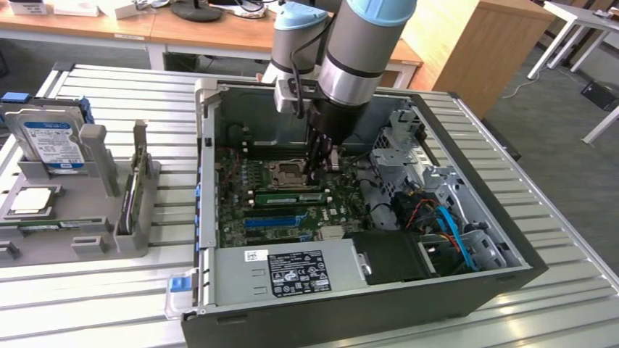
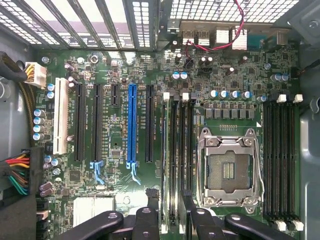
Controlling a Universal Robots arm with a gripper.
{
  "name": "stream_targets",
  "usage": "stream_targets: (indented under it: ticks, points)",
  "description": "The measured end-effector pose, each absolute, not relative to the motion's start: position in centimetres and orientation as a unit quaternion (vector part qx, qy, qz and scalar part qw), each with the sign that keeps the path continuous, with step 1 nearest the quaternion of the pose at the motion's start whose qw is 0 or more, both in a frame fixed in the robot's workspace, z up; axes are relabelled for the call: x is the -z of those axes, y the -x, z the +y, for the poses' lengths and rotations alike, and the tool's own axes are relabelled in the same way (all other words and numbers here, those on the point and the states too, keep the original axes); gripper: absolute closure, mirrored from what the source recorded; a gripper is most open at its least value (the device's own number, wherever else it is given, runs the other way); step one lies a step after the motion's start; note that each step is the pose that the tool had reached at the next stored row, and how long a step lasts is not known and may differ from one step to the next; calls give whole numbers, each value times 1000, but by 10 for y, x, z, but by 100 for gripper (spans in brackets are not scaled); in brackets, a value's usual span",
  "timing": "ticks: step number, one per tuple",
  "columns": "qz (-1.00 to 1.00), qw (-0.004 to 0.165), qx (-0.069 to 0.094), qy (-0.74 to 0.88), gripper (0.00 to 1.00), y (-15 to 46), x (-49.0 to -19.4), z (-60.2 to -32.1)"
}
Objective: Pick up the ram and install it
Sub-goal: 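Press down the ram until it locks into place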
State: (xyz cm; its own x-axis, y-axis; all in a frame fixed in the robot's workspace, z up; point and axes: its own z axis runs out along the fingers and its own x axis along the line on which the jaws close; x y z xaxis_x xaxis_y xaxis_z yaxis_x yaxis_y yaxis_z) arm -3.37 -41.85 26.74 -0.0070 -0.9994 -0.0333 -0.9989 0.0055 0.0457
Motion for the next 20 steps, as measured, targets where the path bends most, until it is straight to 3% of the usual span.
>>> stream_targets:
  ticks: [5,9,20]
  points:
    - [-709,4,28,-705,71,34,-267,-418]
    - [-709,4,28,-705,89,34,-267,-418]
    - [-709,4,28,-705,89,30,-267,-419]
